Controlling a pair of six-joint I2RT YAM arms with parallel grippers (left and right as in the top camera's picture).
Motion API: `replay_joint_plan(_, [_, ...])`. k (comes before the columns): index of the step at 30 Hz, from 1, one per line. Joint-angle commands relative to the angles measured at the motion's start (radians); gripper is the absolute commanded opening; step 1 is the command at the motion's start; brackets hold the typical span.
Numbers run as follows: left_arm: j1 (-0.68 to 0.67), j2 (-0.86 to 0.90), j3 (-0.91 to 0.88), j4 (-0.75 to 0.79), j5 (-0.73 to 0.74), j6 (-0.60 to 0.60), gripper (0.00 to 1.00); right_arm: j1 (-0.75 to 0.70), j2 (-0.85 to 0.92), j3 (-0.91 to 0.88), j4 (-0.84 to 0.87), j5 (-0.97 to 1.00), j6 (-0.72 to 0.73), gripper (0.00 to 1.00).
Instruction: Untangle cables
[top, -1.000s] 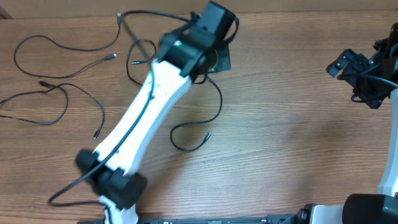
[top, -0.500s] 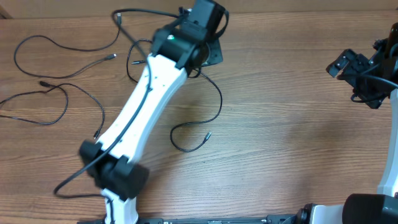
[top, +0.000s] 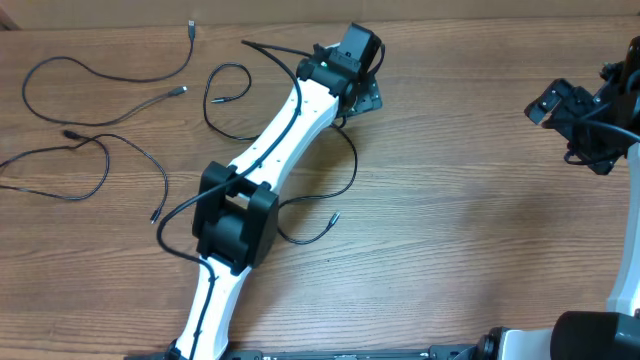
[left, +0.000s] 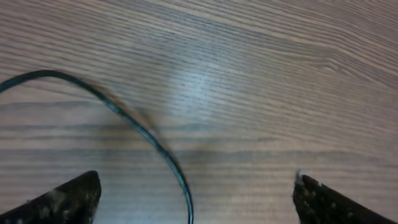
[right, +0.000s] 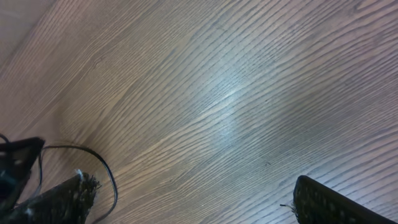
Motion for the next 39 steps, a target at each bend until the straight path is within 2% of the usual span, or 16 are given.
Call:
replay_joint_plan(1, [0.01, 0.063, -0.002, 0.01, -0.043, -0.027, 0.98, 0.0, 0.002, 0.008, 0.005, 0.006, -0.004, 1.0])
replay_joint_plan(5, [0.034, 0.101, -0.003, -0.004, -0.01, -0.107, 0.96, 0.0, 0.002, 0.008, 0.005, 0.006, -0.004, 1.0])
replay_joint_plan(10, [0.056, 0.123, -0.003, 0.013, 0.01, -0.114, 0.91, 0.0, 0.002, 0.008, 0.005, 0.006, -0.004, 1.0])
replay_joint_plan(14, [0.062, 0.134, -0.003, 0.029, 0.005, -0.114, 0.78, 0.0, 0.002, 0.008, 0.005, 0.006, -0.004, 1.0])
replay_joint_plan(22, [0.06, 0.177, -0.004, 0.036, -0.005, -0.093, 0.76, 0.0, 0.002, 0.008, 0.005, 0.006, -0.004, 1.0])
replay_joint_plan(24, [0.059, 0.18, -0.004, 0.036, -0.005, -0.08, 0.67, 0.0, 0.002, 0.008, 0.005, 0.006, -0.004, 1.0])
replay_joint_plan(26, [0.059, 0.18, -0.004, 0.035, -0.005, -0.08, 0.62, 0.0, 0.002, 0.008, 0.005, 0.006, -0.004, 1.0])
replay_joint_plan(29, [0.057, 0.18, -0.004, 0.036, -0.004, -0.08, 0.44, 0.0, 0.002, 0.008, 0.005, 0.006, -0.004, 1.0])
replay_joint_plan(33, [0.054, 0.18, -0.004, 0.035, -0.004, -0.08, 0.39, 0.0, 0.002, 0.008, 0.005, 0.006, -0.004, 1.0])
replay_joint_plan(34, [0.053, 0.18, -0.004, 0.035, -0.003, -0.08, 0.34, 0.0, 0.002, 0.008, 0.005, 0.006, -0.004, 1.0])
replay_joint_plan(37, [0.054, 0.18, -0.004, 0.036, 0.015, -0.08, 0.07, 0.0, 0.002, 0.008, 0.005, 0.006, -0.004, 1.0])
replay_joint_plan(39, [0.054, 0.18, -0.003, 0.035, 0.021, -0.08, 0.04, 0.0, 0.002, 0.008, 0.005, 0.006, -0.004, 1.0])
